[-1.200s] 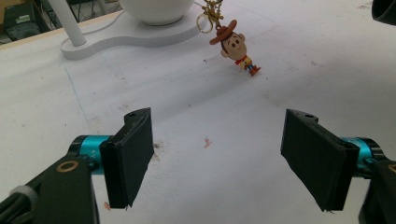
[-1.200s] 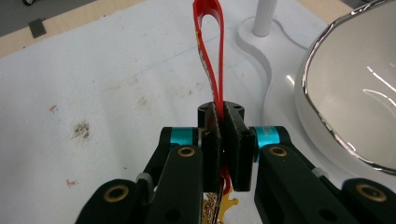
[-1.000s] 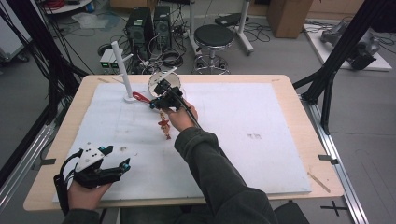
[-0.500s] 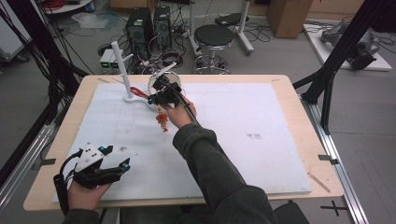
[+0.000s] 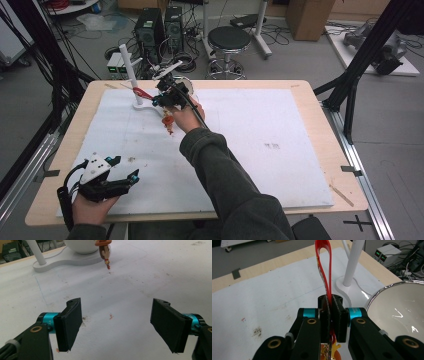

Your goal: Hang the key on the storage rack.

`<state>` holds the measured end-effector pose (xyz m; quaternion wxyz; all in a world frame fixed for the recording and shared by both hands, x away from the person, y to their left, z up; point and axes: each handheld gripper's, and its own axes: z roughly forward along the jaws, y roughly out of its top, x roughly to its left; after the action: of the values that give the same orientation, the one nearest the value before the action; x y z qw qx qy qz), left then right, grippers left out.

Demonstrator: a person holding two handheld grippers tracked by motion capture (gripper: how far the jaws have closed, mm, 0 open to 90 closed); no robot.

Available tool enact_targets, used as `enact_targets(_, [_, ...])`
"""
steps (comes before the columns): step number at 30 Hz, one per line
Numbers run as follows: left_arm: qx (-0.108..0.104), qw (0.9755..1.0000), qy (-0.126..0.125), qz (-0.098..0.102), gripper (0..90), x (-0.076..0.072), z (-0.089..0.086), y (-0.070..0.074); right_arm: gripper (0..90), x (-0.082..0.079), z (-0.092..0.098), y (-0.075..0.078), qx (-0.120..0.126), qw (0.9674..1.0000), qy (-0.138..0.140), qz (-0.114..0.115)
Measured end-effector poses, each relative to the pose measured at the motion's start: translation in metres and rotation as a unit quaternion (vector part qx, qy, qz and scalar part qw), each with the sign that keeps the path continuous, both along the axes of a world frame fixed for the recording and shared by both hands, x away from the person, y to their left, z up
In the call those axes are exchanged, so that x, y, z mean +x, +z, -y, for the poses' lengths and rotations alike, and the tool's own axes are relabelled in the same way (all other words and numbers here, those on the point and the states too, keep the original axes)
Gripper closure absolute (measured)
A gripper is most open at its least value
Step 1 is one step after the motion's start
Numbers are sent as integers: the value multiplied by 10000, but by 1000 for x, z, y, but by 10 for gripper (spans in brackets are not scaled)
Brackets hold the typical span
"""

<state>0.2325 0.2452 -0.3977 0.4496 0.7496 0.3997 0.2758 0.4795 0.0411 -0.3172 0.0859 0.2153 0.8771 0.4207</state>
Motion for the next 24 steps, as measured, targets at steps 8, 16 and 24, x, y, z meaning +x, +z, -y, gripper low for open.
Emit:
enact_targets(8, [5, 10000, -12, -6, 257, 0, -1, 0, 859, 5, -11, 11, -55, 9999, -45, 148])
enact_targets(16, [-24, 10000, -3, -1, 257, 0, 0, 0, 860, 10, -22, 19, -119, 9994, -69, 309])
enact_targets(24, [-13, 10000, -7, 6, 257, 1, -1, 0, 859, 16, -38, 26, -215, 9989, -133, 406])
